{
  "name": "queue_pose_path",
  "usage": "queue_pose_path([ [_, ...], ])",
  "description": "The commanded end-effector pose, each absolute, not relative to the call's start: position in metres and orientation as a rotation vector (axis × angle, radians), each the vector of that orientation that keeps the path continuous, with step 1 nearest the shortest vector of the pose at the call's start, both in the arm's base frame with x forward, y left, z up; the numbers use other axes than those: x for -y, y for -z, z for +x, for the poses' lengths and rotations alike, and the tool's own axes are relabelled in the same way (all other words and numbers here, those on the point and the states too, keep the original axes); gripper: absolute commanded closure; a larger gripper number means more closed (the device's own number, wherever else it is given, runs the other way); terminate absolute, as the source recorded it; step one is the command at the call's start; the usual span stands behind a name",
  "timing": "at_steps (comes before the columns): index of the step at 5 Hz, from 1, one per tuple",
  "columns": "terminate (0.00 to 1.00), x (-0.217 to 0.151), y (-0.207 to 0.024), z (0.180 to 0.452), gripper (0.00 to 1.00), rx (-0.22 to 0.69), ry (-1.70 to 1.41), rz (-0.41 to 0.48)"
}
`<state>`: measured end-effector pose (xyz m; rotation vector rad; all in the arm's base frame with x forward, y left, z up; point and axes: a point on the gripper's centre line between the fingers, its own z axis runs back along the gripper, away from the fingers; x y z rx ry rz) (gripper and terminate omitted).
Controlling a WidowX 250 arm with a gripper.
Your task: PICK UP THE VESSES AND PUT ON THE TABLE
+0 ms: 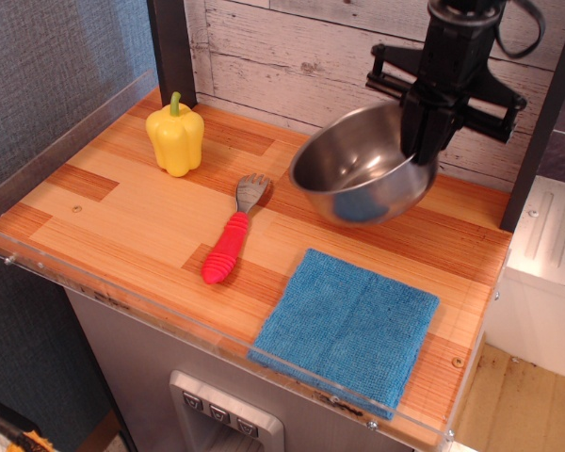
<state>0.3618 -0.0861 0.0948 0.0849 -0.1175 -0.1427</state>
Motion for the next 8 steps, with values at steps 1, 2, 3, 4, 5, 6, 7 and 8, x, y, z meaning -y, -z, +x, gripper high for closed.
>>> queue_pose_path([
  [1,0.0,0.091,-0.092,0.359,1.0,0.119,0.166,0.052],
  [2,0.0,0.093,-0.092,0.357,0.0,0.133,0.181,0.019],
  [3,0.0,0.096,-0.111,0.361,0.0,0.214,0.189,-0.041],
  [4,0.0,0.088,-0.135,0.356,0.0,0.27,0.155,-0.075],
  [5,0.0,0.057,-0.156,0.331,0.0,0.286,0.072,-0.013],
  [6,0.0,0.034,-0.158,0.316,0.0,0.25,0.01,0.018],
  [7,0.0,0.022,-0.153,0.307,0.0,0.21,-0.005,0.022],
  [8,0.0,0.019,-0.145,0.306,0.0,0.182,0.001,-0.027],
])
